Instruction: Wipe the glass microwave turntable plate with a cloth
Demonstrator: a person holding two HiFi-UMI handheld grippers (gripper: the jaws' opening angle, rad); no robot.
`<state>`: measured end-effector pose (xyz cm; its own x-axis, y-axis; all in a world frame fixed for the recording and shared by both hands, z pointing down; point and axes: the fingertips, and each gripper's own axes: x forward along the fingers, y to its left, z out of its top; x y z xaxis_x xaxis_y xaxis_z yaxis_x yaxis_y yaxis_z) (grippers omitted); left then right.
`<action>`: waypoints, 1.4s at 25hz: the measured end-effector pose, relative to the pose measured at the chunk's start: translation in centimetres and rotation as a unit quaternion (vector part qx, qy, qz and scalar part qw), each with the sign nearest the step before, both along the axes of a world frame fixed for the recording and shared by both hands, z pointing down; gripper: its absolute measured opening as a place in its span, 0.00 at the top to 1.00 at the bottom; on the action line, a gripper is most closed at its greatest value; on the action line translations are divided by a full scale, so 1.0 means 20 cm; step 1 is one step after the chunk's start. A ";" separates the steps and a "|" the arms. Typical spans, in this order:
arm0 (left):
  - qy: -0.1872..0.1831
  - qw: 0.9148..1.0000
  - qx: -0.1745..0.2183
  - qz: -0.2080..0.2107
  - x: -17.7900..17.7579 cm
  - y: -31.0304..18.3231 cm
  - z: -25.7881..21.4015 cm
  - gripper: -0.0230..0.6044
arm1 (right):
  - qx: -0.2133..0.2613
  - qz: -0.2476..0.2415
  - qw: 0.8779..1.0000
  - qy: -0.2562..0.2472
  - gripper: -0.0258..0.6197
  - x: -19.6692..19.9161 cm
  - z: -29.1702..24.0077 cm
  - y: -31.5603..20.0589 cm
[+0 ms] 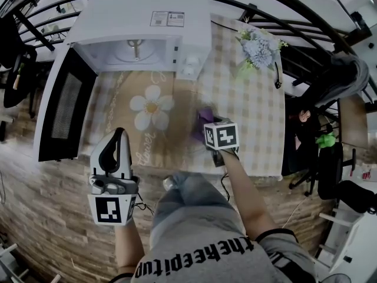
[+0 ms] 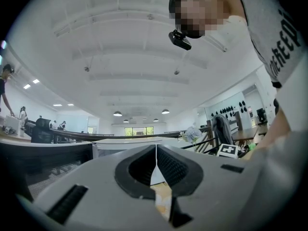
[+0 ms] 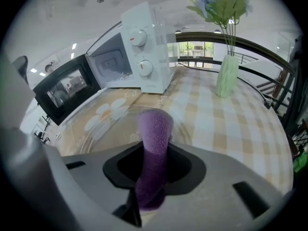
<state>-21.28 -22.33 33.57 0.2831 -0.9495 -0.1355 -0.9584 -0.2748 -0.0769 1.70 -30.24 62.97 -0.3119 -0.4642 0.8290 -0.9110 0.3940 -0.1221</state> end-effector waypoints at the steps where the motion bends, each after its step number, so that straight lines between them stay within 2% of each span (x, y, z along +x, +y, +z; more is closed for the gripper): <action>1: 0.001 1.000 -0.001 0.001 0.01 0.00 0.00 0.95 | 0.001 0.004 1.000 0.003 0.79 0.03 0.00 0.00; 9: 0.000 1.000 -0.003 0.004 0.03 0.01 -0.01 0.95 | 0.005 0.042 0.999 0.022 0.79 0.25 -0.02 0.01; 14: -0.001 1.000 -0.018 -0.001 0.02 0.03 0.03 0.95 | 0.001 0.053 0.998 0.013 0.79 0.26 -0.02 0.02; 16: -0.003 1.000 -0.021 -0.002 0.03 0.04 0.04 0.95 | -0.004 0.053 0.999 -0.013 0.79 0.20 -0.05 0.03; 19: -0.001 1.000 -0.020 -0.002 0.02 0.05 0.04 0.95 | -0.009 0.034 0.996 -0.077 0.79 0.01 -0.11 0.08; 23: -0.010 0.998 -0.054 0.004 0.00 0.11 0.16 0.95 | -0.025 -0.006 0.987 -0.156 0.79 -0.30 -0.19 0.19; 26: 0.001 0.999 -0.034 -0.008 -0.02 0.11 0.10 0.95 | -0.052 -0.039 0.980 -0.187 0.79 -0.50 -0.18 0.29; 29: 0.007 1.000 -0.022 -0.019 -0.04 0.12 0.06 0.95 | -0.068 -0.068 0.979 -0.179 0.79 -0.65 -0.12 0.36; 31: 0.004 0.999 -0.027 -0.024 -0.06 0.14 0.07 0.95 | -0.071 -0.086 0.982 -0.152 0.79 -0.71 -0.06 0.39; 35: 0.006 0.999 -0.032 -0.033 -0.10 0.17 0.08 0.95 | -0.045 -0.123 0.987 -0.093 0.79 -0.73 -0.01 0.40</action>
